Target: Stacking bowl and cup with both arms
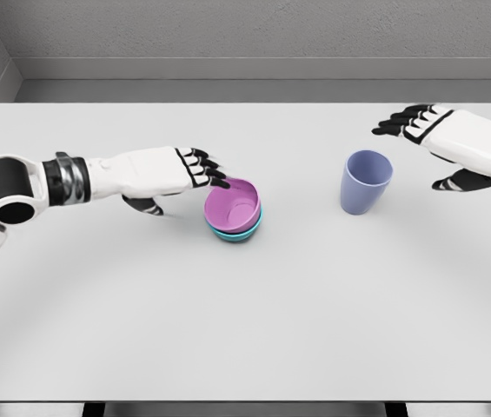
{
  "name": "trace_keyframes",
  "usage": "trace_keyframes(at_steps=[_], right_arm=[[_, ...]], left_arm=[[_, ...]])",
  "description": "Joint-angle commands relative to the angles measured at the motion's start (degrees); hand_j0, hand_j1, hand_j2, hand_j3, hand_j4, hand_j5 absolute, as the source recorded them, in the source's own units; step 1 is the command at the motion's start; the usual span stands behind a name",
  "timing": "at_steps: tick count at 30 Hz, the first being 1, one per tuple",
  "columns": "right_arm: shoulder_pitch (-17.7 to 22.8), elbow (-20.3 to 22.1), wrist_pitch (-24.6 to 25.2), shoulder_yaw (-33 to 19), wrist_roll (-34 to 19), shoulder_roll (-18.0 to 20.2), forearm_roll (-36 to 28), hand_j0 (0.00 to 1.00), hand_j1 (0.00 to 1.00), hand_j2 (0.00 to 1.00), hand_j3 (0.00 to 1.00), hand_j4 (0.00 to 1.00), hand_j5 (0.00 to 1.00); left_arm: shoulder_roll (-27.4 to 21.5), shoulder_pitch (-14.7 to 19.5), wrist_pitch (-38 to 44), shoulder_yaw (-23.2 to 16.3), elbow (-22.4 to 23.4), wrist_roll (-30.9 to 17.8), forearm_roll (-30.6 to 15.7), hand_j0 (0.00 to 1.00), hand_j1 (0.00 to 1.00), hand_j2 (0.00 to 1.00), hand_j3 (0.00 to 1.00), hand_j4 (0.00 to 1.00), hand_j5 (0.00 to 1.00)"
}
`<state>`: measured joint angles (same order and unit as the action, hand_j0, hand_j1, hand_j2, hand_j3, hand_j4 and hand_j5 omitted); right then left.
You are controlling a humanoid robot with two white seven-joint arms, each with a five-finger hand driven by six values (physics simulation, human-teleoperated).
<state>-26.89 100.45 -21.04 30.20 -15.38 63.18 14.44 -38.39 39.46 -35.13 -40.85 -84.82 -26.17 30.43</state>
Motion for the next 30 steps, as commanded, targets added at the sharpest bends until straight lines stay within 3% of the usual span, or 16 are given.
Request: trace_keyframes(at_steps=[1, 6, 10, 13, 17, 22, 30], right_arm=[[-0.09, 0.01, 0.56, 0.12, -4.3, -1.3, -0.2, 1.0, 1.0, 1.0, 1.0, 1.0, 1.0], [-4.22, -0.08, 4.43, 0.83, -15.11, -5.79, -0.11, 1.0, 1.0, 1.0, 1.0, 1.0, 1.0], [-6.15, -0.61, 6.27, 1.35, -19.6, -8.16, 0.07, 1.0, 1.0, 1.0, 1.0, 1.0, 1.0], [-7.38, -0.87, 7.68, 2.14, -19.62, -9.04, 0.15, 1.0, 1.0, 1.0, 1.0, 1.0, 1.0], [-11.07, -5.0, 8.03, 5.22, -19.62, -10.53, 0.24, 1.0, 1.0, 1.0, 1.0, 1.0, 1.0], [-13.97, -9.66, 9.0, 7.95, -19.62, -12.73, 0.24, 1.0, 1.0, 1.0, 1.0, 1.0, 1.0], [-15.91, -11.5, 9.09, 10.23, -19.62, -14.05, 0.24, 1.0, 1.0, 1.0, 1.0, 1.0, 1.0]], left_arm=[[-4.67, -0.09, 0.13, 1.47, -0.08, 0.07, -5.11, 1.0, 1.0, 1.0, 1.0, 1.0, 1.0], [-10.83, -0.79, 0.13, 4.37, 1.33, 1.65, -8.36, 1.0, 1.0, 1.0, 1.0, 1.0, 1.0], [-13.2, -3.08, 0.13, 6.66, 4.49, 4.03, -8.89, 1.0, 1.0, 1.0, 1.0, 1.0, 1.0], [-14.26, -4.57, 0.13, 8.59, 5.72, 4.03, -9.6, 1.0, 1.0, 1.0, 1.0, 1.0, 1.0], [-14.7, -5.01, 0.13, 10.18, 7.66, 4.03, -9.68, 1.0, 1.0, 1.0, 1.0, 1.0, 1.0], [-14.61, -5.19, 0.13, 10.18, 8.98, 3.94, -9.6, 1.0, 1.0, 1.0, 1.0, 1.0, 1.0], [-14.43, -6.24, 0.13, 9.91, 8.71, 3.76, -9.51, 1.0, 1.0, 1.0, 1.0, 1.0, 1.0]])
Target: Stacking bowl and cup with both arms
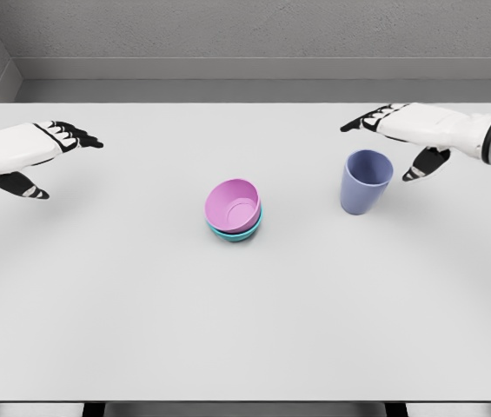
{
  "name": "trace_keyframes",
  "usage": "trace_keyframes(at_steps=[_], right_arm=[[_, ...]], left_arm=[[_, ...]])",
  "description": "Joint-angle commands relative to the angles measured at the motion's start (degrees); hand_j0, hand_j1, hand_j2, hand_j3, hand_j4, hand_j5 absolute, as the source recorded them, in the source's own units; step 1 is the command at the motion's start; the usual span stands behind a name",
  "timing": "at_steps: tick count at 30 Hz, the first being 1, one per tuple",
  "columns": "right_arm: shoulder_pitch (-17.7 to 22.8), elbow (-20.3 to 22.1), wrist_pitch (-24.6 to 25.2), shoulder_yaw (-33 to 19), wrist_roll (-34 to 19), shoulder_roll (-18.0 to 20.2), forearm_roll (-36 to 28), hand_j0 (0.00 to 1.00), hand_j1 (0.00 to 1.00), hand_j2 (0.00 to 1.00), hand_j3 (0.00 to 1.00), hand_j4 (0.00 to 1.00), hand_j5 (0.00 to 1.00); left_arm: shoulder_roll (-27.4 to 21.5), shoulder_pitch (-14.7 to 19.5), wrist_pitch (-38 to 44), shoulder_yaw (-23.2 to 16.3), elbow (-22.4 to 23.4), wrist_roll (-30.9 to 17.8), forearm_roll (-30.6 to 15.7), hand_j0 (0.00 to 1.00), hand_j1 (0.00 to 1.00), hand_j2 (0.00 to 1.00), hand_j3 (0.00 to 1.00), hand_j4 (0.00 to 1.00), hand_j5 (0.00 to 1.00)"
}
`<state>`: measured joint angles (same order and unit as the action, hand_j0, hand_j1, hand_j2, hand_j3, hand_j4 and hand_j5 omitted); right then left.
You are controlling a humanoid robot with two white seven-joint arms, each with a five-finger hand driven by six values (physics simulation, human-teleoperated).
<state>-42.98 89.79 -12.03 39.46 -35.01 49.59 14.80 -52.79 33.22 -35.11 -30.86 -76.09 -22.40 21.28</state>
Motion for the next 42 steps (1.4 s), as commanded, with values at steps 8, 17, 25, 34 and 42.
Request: trace_keyframes(at_steps=[8, 17, 25, 34, 42], right_arm=[[0.0, -2.25, -0.01, 3.86, 0.01, -1.77, -0.12, 1.0, 1.0, 1.0, 1.0, 1.0, 1.0], [-2.02, -4.36, -0.01, 7.47, 0.01, -3.09, -0.21, 1.0, 1.0, 1.0, 1.0, 1.0, 1.0], [-2.02, -5.06, -0.01, 7.47, 0.01, -3.09, -0.65, 0.83, 0.83, 0.83, 0.83, 0.83, 0.83], [-2.02, -4.88, -0.1, 7.47, 0.01, -3.0, -0.56, 0.58, 0.58, 0.58, 0.58, 0.58, 0.58], [-2.02, -4.44, -0.01, 7.29, 0.01, -3.0, -0.56, 0.57, 0.57, 0.57, 0.57, 0.57, 0.57]], left_arm=[[0.14, -0.09, 0.11, -0.08, -0.02, -0.19, -0.1, 1.0, 1.0, 1.0, 1.0, 1.0, 1.0], [0.14, -0.79, 0.11, 0.1, -0.02, -0.19, -0.1, 1.0, 1.0, 1.0, 1.0, 1.0, 1.0], [0.14, -0.79, 0.11, 0.01, -0.02, -0.19, -0.1, 1.0, 1.0, 1.0, 1.0, 1.0, 1.0], [0.23, -0.79, 0.11, -0.17, -0.11, -0.28, -0.1, 1.0, 1.0, 1.0, 1.0, 1.0, 1.0], [0.23, -0.88, 0.11, -0.17, -0.11, -0.19, -0.1, 1.0, 1.0, 1.0, 1.0, 1.0, 1.0]])
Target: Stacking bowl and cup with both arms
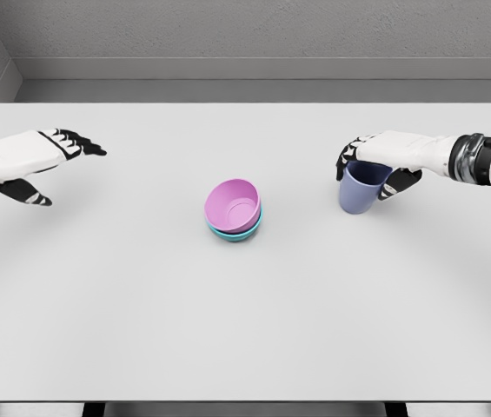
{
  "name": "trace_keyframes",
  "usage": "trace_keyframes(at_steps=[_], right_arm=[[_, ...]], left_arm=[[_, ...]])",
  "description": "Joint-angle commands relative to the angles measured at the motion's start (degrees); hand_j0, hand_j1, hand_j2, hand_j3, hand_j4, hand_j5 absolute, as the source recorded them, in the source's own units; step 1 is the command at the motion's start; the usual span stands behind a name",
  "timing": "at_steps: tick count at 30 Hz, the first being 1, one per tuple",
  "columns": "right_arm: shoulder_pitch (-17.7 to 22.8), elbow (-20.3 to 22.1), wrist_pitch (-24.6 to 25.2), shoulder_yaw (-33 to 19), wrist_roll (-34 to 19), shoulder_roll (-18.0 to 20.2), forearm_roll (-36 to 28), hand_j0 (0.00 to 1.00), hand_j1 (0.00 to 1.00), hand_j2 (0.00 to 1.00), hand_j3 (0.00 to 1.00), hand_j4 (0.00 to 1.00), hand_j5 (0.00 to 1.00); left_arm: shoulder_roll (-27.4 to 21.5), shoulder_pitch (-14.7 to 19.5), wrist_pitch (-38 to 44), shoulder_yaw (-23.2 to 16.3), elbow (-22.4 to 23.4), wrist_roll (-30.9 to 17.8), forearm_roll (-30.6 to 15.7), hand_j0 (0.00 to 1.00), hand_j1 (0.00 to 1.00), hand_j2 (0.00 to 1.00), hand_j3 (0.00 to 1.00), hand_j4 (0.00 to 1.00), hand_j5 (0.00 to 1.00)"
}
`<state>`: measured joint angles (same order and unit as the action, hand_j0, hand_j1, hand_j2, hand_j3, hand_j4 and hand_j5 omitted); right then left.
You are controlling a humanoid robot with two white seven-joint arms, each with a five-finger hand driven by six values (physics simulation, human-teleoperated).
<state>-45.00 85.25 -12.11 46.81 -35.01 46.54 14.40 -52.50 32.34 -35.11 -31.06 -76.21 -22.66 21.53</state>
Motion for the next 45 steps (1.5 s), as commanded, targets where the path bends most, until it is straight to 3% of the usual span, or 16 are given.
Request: trace_keyframes(at_steps=[1, 20, 34, 45], right_arm=[[0.0, 0.09, 0.07, -0.05, 0.01, 0.04, -0.16, 0.57, 0.57, 0.57, 0.57, 0.57, 0.57], [-3.43, 1.5, 0.07, -0.32, 0.01, 0.04, -0.16, 0.57, 0.57, 0.57, 0.57, 0.57, 0.57], [-5.71, 5.98, 0.16, -0.58, 0.01, -0.04, -0.33, 0.57, 0.57, 0.57, 0.57, 0.57, 0.57], [-6.59, 12.93, 0.07, -0.58, 0.01, -0.31, -0.33, 0.57, 0.57, 0.57, 0.57, 0.57, 0.57]], left_arm=[[-0.06, 0.0, 0.11, 0.03, -0.08, 0.07, -0.35, 1.0, 1.0, 1.0, 1.0, 1.0, 1.0], [-0.15, -0.18, 0.11, 0.03, -0.17, -0.01, -0.44, 1.0, 1.0, 1.0, 1.0, 1.0, 1.0], [-0.15, -0.26, 0.11, 0.03, -0.26, -0.01, -0.44, 1.0, 1.0, 1.0, 1.0, 1.0, 1.0], [-0.15, -0.35, 0.11, 0.03, -0.26, -0.01, -0.44, 1.0, 1.0, 1.0, 1.0, 1.0, 1.0]])
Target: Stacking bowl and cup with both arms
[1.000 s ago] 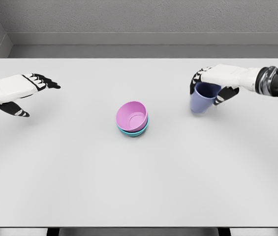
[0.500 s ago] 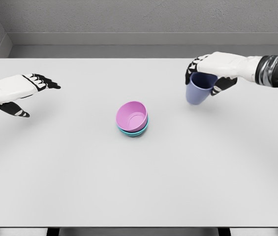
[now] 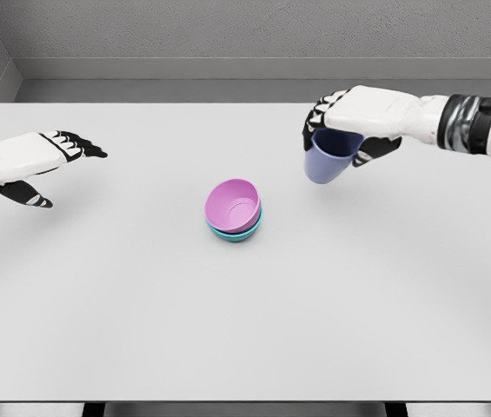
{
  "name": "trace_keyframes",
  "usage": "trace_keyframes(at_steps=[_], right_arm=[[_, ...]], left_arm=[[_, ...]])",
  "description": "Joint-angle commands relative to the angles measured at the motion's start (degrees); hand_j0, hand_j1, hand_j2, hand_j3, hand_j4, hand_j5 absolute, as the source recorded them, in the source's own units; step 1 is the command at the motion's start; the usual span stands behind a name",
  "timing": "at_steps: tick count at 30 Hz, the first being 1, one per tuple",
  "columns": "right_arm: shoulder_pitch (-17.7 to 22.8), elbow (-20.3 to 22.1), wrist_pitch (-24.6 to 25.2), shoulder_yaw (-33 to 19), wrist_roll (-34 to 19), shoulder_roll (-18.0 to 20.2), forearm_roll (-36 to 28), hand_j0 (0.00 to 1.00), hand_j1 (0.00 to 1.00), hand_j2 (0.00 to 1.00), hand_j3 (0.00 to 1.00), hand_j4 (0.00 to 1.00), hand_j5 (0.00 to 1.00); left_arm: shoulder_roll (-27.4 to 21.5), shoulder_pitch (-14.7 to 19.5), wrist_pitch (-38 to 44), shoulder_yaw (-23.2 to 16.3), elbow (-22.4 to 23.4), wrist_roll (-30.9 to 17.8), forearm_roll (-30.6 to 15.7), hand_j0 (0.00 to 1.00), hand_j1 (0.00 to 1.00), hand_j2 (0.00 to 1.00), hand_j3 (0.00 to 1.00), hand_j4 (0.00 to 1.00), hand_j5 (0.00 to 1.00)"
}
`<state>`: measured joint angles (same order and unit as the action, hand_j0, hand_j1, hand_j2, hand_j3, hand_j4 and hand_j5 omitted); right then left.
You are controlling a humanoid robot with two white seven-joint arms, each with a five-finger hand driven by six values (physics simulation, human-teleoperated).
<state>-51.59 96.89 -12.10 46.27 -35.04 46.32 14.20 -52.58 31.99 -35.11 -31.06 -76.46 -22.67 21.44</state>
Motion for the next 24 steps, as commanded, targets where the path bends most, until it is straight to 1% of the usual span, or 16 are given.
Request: trace_keyframes(at_steps=[1, 3, 10, 14, 19, 24], right_arm=[[0.0, 2.25, 0.06, -0.04, 0.04, -0.17, -0.14, 0.57, 0.57, 0.57, 0.57, 0.57, 0.57], [-0.61, 2.95, 0.06, 0.05, 0.04, -0.88, -0.14, 0.57, 0.57, 0.57, 0.57, 0.57, 0.57], [-2.11, 3.22, 0.06, 0.49, 0.04, -3.16, -0.14, 0.57, 0.57, 0.57, 0.57, 0.57, 0.57], [-2.72, 3.48, 0.06, 0.49, 0.04, -3.34, -0.14, 0.57, 0.57, 0.57, 0.57, 0.57, 0.57], [-2.99, 3.57, -0.47, 0.67, 0.04, -4.57, -0.14, 0.57, 0.57, 0.57, 0.57, 0.57, 0.57], [-3.16, 3.57, -0.64, 1.54, 0.04, -7.56, -0.23, 0.57, 0.57, 0.57, 0.57, 0.57, 0.57]], left_arm=[[-0.15, 0.0, 0.11, 0.04, 0.0, -0.01, -0.35, 1.0, 1.0, 1.0, 1.0, 1.0, 1.0], [-0.06, 0.0, 0.11, 0.04, 0.0, -0.01, -0.35, 1.0, 1.0, 1.0, 1.0, 1.0, 1.0], [-0.15, 0.0, 0.11, 0.04, 0.0, 0.08, -0.35, 1.0, 1.0, 1.0, 1.0, 1.0, 1.0], [-0.06, 0.0, 0.11, 0.04, -0.09, 0.08, -0.35, 1.0, 1.0, 1.0, 1.0, 1.0, 1.0], [-0.06, 0.0, 0.11, 0.04, -0.09, -0.01, -0.35, 1.0, 1.0, 1.0, 1.0, 1.0, 1.0], [-0.15, 0.0, 0.11, 0.04, -0.09, -0.01, -0.35, 1.0, 1.0, 1.0, 1.0, 1.0, 1.0]])
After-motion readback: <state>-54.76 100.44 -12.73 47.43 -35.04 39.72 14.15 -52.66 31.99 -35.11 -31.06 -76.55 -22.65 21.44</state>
